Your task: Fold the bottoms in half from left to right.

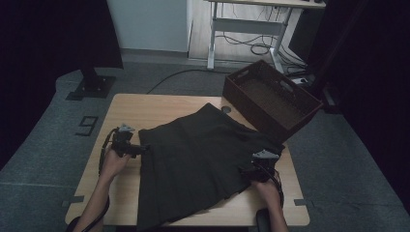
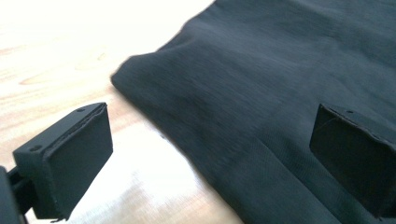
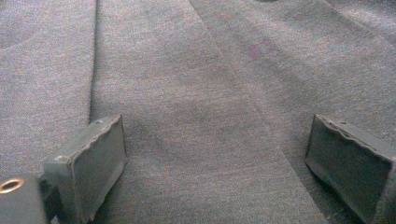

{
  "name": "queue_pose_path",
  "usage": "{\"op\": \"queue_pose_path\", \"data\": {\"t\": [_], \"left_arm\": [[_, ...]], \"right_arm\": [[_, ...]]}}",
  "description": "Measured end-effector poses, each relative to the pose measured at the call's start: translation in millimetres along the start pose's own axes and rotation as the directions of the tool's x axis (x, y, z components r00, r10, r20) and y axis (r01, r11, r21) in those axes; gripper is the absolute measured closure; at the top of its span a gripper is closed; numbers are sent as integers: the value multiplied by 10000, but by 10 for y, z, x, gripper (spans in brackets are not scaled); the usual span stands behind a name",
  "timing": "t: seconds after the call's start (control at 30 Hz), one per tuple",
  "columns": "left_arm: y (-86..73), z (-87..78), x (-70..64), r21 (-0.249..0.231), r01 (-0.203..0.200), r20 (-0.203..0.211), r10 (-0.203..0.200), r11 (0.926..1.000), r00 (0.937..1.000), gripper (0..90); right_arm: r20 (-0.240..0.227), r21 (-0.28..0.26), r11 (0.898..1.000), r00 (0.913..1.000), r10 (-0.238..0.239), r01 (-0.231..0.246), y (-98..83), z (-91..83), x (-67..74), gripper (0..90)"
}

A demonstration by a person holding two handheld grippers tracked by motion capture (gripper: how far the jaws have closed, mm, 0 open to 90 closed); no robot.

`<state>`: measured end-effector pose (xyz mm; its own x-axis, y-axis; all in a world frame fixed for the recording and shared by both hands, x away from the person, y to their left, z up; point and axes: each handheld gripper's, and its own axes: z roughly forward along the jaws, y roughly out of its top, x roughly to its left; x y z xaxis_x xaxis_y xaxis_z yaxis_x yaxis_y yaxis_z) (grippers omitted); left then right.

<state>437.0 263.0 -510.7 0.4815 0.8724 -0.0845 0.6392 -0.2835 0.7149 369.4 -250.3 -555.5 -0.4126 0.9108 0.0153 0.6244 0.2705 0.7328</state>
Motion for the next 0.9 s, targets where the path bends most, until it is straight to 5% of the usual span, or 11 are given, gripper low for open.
{"op": "queue_pose_path", "data": {"t": [0.3, 0.43, 0.9], "left_arm": [[-82, 261, 166, 312, 453, -530, -436, 9985, 9976, 0], [-143, 365, 153, 674, 183, -1011, -114, 9976, 9948, 0], [-143, 364, 136, 655, 354, -1166, -276, 9972, 9928, 0]], "right_arm": [[-1, 1, 10000, 10000, -2, 2, 1, 0, 0, 46], [-2, 0, 10000, 10000, -2, 2, 1, 0, 0, 46], [-120, 161, 9998, 9999, -121, 123, 19, -10, -8, 56]]}}
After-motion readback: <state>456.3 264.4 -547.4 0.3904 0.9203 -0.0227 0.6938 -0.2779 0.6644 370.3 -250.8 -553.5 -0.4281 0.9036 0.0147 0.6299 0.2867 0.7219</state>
